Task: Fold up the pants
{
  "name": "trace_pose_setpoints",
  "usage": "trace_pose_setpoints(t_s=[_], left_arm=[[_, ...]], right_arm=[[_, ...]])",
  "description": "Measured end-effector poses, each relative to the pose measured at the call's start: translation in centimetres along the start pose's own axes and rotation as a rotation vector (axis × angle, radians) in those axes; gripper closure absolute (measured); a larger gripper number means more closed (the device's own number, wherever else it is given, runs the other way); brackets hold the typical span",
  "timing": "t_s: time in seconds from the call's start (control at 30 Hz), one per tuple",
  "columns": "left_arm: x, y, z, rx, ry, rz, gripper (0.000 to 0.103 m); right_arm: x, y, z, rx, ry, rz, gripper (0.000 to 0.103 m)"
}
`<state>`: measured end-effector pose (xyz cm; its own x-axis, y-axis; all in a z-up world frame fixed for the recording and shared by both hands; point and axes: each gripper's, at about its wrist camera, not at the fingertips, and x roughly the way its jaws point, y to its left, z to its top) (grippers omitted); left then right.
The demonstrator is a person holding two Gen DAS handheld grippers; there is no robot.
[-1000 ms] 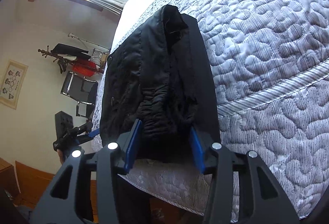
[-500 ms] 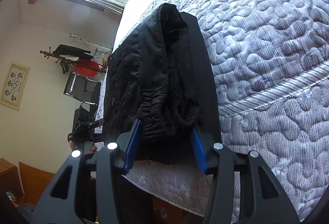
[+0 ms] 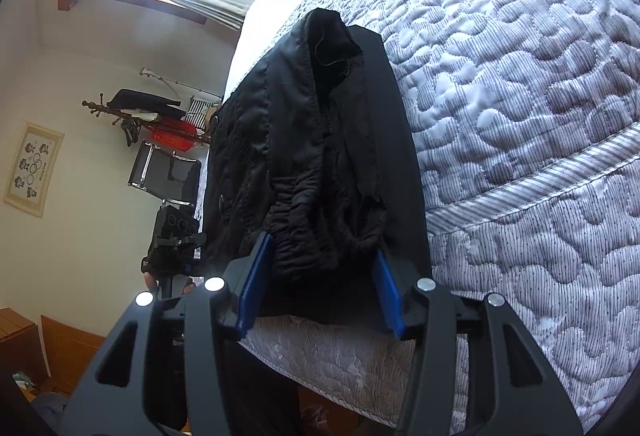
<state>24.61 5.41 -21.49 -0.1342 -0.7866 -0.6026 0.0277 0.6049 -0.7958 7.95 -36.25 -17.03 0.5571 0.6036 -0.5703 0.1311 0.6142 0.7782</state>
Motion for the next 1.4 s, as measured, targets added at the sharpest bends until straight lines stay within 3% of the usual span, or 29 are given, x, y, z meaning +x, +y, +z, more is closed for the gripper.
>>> trace_pose_setpoints(t_s=[0.03,0.1,0.23,0.43,0.87,1.4], left_arm=[[-0.1,-0.2,0.0,0.003,0.001,0.009,0.004],[0.0,-0.3,0.0,0.001,0.000,0.011,0.004],[0.2,-0.4,0.1,-0.001,0.003,0.021,0.004],[0.8,-1.3,-0.2,0.017,-0.012,0.077,0.004],[0.5,-0.3,-1.1,0.018,-0.030,0.071,0.004],[0.6,-0.1,-1.4,0.015,-0.034,0.069,0.004]], right_arm=[[-0.3,0.0,0.1,-0.006,-0.005,-0.008,0.047],[-1.6,-0.1,0.3,-0.019,-0.040,-0.021,0.027],[-3.8,-0.9,0.6,-0.004,-0.085,-0.008,0.014],[-3.5,-2.5,0.8,0.010,-0.043,0.006,0.013],[0.0,-4.3,1.3,0.058,0.032,0.069,0.011],[4.1,-2.4,3.0,0.011,0.112,0.118,0.003]])
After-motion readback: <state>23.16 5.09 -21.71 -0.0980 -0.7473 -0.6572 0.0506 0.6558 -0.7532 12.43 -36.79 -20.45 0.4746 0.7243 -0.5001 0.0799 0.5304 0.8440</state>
